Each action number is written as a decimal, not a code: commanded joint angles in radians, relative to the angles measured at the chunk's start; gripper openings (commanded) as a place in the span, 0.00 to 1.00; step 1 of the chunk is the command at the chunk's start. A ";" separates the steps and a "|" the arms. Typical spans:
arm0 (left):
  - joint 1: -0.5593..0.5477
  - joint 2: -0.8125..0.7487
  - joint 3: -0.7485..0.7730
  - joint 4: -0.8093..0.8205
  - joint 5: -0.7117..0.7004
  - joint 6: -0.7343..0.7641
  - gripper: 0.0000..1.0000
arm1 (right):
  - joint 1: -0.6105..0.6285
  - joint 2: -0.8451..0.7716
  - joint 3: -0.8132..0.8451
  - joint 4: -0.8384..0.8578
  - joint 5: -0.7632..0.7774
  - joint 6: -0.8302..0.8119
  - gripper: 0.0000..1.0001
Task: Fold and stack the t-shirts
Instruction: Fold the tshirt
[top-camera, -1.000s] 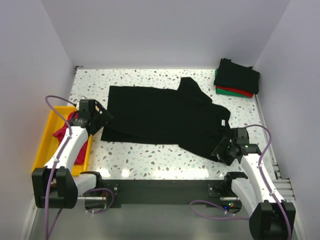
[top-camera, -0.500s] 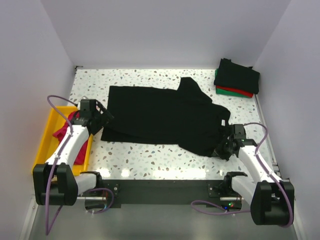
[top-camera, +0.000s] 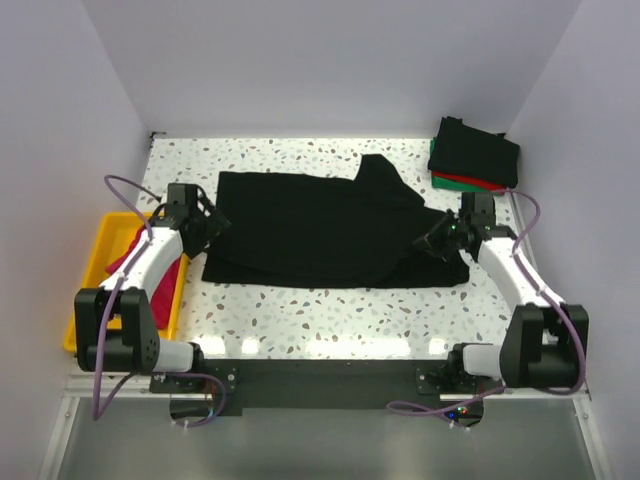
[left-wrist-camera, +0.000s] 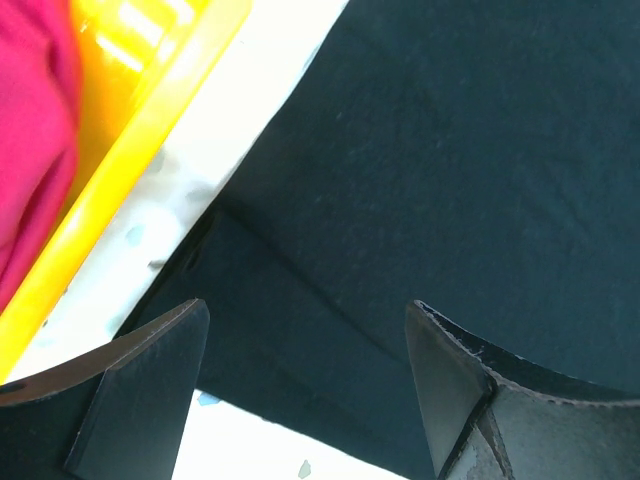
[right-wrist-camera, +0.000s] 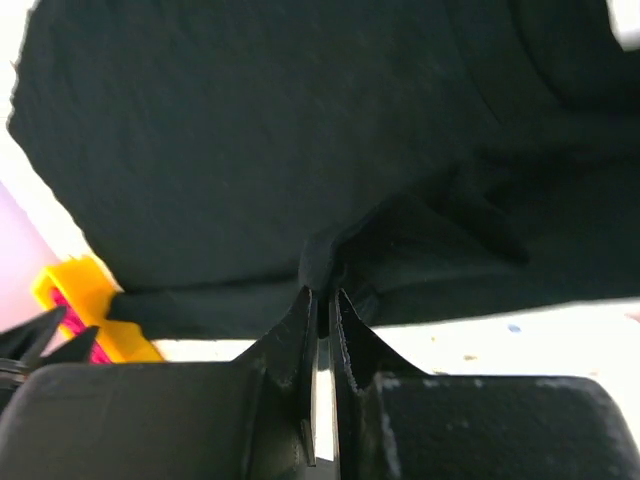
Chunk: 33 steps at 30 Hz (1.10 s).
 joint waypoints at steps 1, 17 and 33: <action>0.007 0.054 0.068 0.050 0.001 -0.018 0.84 | -0.001 0.120 0.131 0.087 -0.045 0.042 0.00; 0.007 0.170 0.200 0.047 0.024 0.004 0.87 | -0.025 0.471 0.344 0.292 -0.144 0.106 0.00; 0.007 0.161 0.199 0.038 0.033 0.027 0.87 | -0.100 0.436 0.252 0.444 -0.186 0.146 0.00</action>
